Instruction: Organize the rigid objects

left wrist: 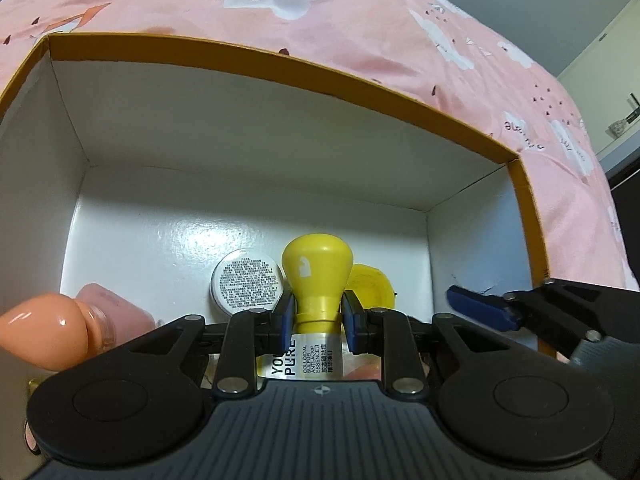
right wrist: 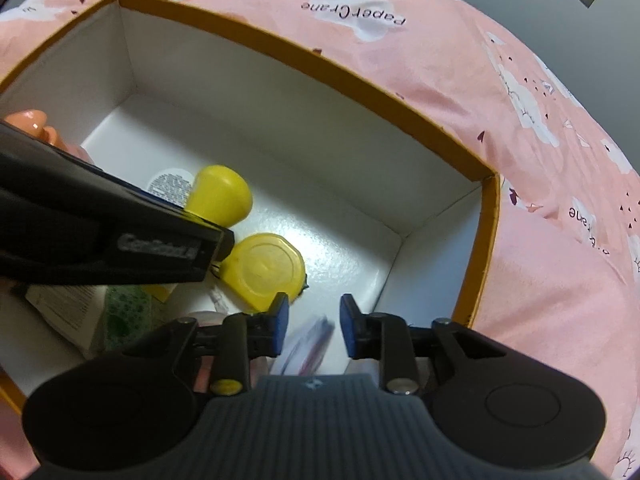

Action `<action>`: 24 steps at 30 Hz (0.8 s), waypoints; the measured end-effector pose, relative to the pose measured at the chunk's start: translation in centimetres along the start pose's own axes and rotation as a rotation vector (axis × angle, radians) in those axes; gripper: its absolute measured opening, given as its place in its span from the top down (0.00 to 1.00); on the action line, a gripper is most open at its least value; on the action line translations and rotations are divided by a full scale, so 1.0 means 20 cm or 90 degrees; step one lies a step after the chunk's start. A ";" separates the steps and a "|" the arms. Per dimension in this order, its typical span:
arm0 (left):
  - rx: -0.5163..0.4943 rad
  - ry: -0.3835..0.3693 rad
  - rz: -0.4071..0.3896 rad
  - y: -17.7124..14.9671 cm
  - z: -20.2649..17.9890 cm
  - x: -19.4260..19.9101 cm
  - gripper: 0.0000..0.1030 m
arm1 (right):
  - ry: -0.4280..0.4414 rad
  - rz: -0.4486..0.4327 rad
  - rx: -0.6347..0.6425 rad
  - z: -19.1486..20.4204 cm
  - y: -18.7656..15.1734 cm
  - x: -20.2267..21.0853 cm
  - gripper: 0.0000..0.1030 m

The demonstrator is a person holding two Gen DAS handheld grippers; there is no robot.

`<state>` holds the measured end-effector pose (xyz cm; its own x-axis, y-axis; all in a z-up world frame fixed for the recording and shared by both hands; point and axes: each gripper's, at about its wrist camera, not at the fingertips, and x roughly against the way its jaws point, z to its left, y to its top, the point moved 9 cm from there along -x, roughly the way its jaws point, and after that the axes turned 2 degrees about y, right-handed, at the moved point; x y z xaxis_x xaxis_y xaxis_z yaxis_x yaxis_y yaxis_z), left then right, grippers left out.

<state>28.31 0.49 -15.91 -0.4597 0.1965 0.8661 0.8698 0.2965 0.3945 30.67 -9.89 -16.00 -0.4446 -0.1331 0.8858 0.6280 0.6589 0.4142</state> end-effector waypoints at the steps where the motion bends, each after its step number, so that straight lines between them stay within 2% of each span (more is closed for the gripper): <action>1: 0.003 0.002 0.003 0.00 0.00 -0.01 0.73 | 0.002 -0.004 0.001 0.00 0.00 0.01 0.63; 3: 0.007 0.007 0.006 0.00 0.00 -0.01 0.72 | -0.001 -0.013 0.005 0.01 0.01 0.02 0.57; 5: 0.005 0.012 -0.002 0.00 0.01 0.00 0.71 | -0.001 -0.019 0.007 0.01 0.01 0.04 0.56; 10: -0.006 0.015 -0.030 0.01 -0.02 0.05 0.48 | 0.004 -0.026 -0.004 0.00 0.02 0.06 0.53; 12: -0.014 0.027 -0.048 0.02 -0.02 0.08 0.47 | 0.005 -0.034 -0.008 0.01 0.02 0.08 0.47; 18: -0.006 0.010 -0.137 0.04 -0.04 0.26 0.44 | 0.006 -0.060 -0.011 0.01 0.03 0.17 0.39; 24: -0.048 0.011 -0.234 0.06 -0.11 0.49 0.38 | 0.019 -0.082 -0.033 0.01 0.03 0.29 0.33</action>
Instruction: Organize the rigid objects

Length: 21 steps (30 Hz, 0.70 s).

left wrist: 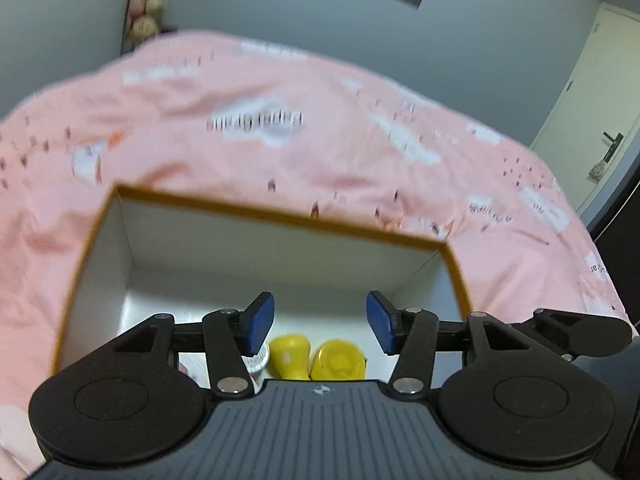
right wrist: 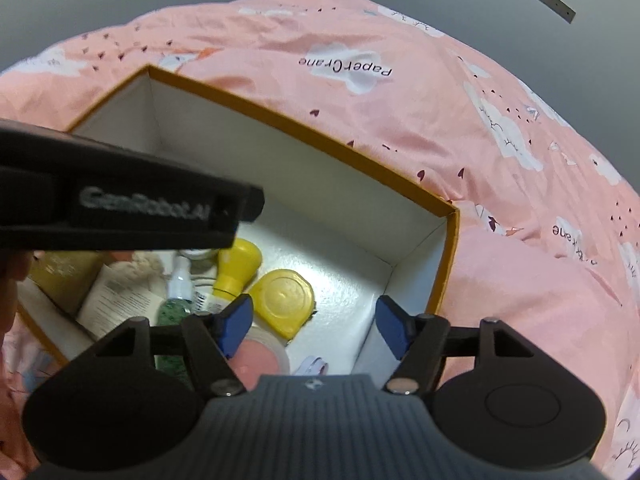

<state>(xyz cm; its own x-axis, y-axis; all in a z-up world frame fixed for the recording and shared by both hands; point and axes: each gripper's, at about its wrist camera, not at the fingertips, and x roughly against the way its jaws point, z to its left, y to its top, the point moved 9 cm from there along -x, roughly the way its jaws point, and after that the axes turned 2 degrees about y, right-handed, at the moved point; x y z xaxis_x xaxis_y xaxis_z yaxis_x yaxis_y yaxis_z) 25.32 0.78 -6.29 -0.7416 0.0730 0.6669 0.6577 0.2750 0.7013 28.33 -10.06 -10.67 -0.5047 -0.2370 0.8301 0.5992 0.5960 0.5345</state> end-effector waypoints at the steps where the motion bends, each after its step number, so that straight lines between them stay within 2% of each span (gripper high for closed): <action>1: -0.006 0.007 -0.016 0.01 0.00 0.04 0.36 | 0.004 -0.005 -0.007 0.00 0.00 0.03 0.30; 3: -0.025 0.023 -0.051 0.03 -0.02 0.11 0.35 | 0.011 -0.020 -0.020 0.01 0.01 0.09 0.23; 6: -0.062 0.035 -0.101 0.05 -0.04 0.21 0.28 | 0.014 -0.044 -0.029 0.02 0.02 0.16 0.22; 8: -0.086 0.027 -0.113 0.04 -0.06 0.26 0.24 | 0.015 -0.059 -0.043 0.03 0.02 0.22 0.22; 10: -0.102 0.013 -0.117 0.04 -0.07 0.32 0.15 | 0.019 -0.082 -0.063 0.03 0.02 0.29 0.17; 13: -0.124 0.034 -0.149 0.02 -0.06 0.41 0.09 | 0.011 -0.122 -0.090 0.04 0.01 0.38 0.14; 16: -0.169 0.053 -0.181 -0.01 -0.05 0.48 0.07 | -0.001 -0.150 -0.134 0.02 -0.02 0.45 0.13; 21: -0.174 0.064 -0.261 -0.04 0.00 0.64 0.07 | -0.017 -0.215 -0.198 0.03 -0.08 0.57 0.09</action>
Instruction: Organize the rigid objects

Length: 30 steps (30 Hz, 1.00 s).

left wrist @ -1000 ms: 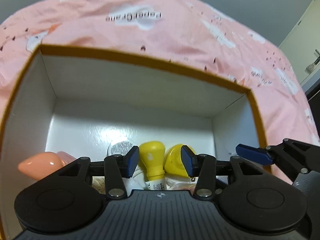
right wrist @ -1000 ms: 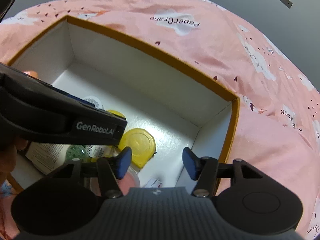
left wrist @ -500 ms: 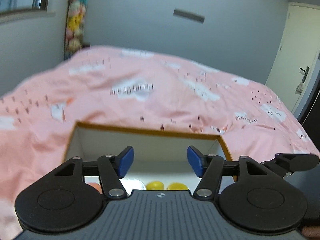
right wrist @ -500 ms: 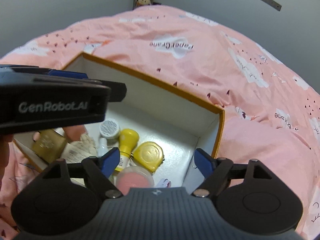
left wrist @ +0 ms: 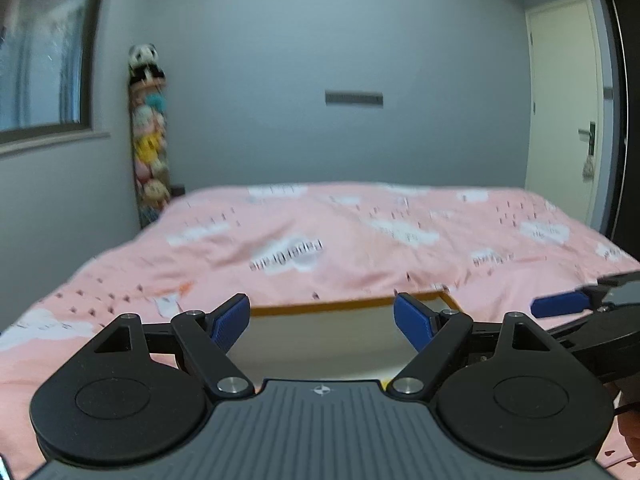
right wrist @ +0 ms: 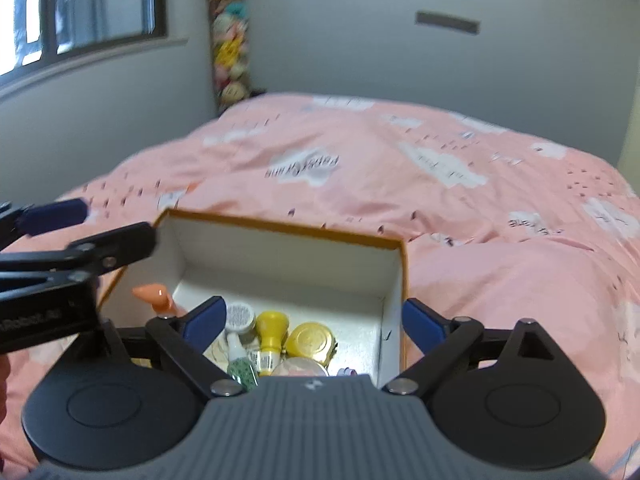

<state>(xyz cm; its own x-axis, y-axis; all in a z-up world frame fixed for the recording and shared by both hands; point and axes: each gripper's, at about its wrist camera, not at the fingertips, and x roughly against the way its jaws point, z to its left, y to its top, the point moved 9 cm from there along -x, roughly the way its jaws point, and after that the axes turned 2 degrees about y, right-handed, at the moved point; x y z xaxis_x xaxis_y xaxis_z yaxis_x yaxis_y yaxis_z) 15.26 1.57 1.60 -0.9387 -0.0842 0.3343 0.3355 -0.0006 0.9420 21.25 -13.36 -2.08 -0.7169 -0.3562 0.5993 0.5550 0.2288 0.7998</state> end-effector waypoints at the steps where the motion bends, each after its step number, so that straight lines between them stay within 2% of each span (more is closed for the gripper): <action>1: 0.000 0.003 -0.014 0.00 0.01 0.03 0.07 | -0.001 -0.007 -0.005 0.00 -0.01 0.02 0.09; 3: -0.005 0.006 -0.012 -0.02 0.03 0.05 0.07 | -0.015 -0.026 -0.018 0.01 -0.03 0.07 0.08; 6: 0.014 0.009 0.028 -0.10 0.07 0.05 0.06 | -0.036 -0.054 -0.042 0.02 -0.07 0.13 0.04; 10: 0.021 0.020 0.075 -0.24 0.13 0.03 0.06 | -0.034 -0.078 -0.045 0.06 -0.13 0.18 0.03; 14: 0.021 0.054 0.127 -0.36 0.17 0.01 0.06 | -0.035 -0.057 -0.035 0.08 -0.21 0.13 0.03; 17: 0.032 0.044 0.157 -0.44 0.17 0.00 0.06 | -0.027 -0.030 -0.046 0.09 -0.28 0.09 0.03; 21: 0.028 0.053 0.144 -0.48 0.17 0.00 0.06 | -0.024 -0.007 -0.041 0.12 -0.34 0.04 0.03; 24: 0.034 0.051 0.156 -0.51 0.17 -0.02 0.06 | -0.027 -0.004 -0.036 0.12 -0.35 0.01 0.03; 30: 0.032 0.062 0.150 -0.53 0.16 -0.03 0.06 | -0.051 0.033 -0.037 0.08 -0.42 -0.07 0.03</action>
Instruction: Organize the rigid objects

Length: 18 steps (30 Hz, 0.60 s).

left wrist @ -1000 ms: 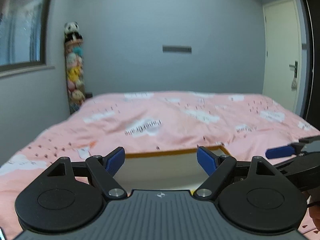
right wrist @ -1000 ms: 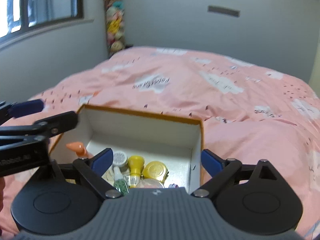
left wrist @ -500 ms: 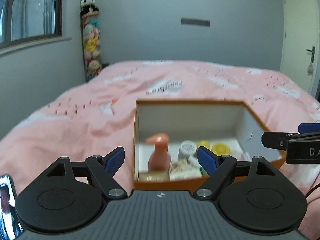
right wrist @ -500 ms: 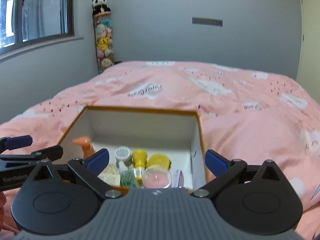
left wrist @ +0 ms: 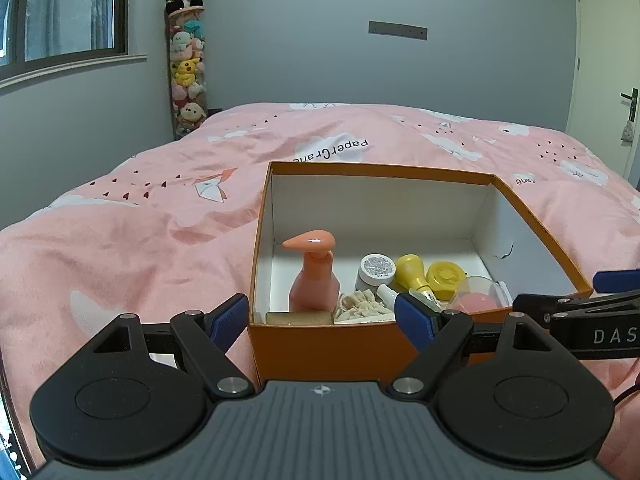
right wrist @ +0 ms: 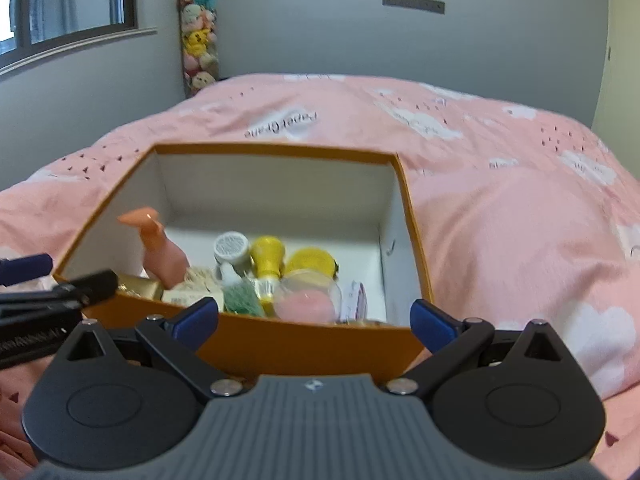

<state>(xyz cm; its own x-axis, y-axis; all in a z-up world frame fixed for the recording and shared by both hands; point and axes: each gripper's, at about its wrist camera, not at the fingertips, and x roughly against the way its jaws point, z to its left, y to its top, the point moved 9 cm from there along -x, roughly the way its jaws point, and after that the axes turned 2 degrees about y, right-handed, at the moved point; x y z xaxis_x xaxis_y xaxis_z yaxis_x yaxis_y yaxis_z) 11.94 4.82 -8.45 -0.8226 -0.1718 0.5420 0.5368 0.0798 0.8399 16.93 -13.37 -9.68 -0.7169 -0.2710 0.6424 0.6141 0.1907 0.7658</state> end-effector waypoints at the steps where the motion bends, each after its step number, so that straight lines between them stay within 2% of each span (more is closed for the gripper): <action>1: -0.003 0.002 0.000 0.00 0.00 0.00 0.06 | 0.003 0.004 -0.007 -0.01 -0.01 -0.01 0.03; 18: -0.006 0.014 0.002 -0.01 0.00 0.00 0.06 | 0.010 -0.016 -0.014 -0.02 0.01 0.01 0.03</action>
<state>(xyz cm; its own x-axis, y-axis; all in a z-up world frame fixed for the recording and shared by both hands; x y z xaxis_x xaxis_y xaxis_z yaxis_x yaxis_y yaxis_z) 11.79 4.87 -8.57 -0.8169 -0.1928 0.5436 0.5411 0.0705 0.8380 16.92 -13.70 -9.38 -0.7271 -0.2901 0.6222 0.6031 0.1632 0.7808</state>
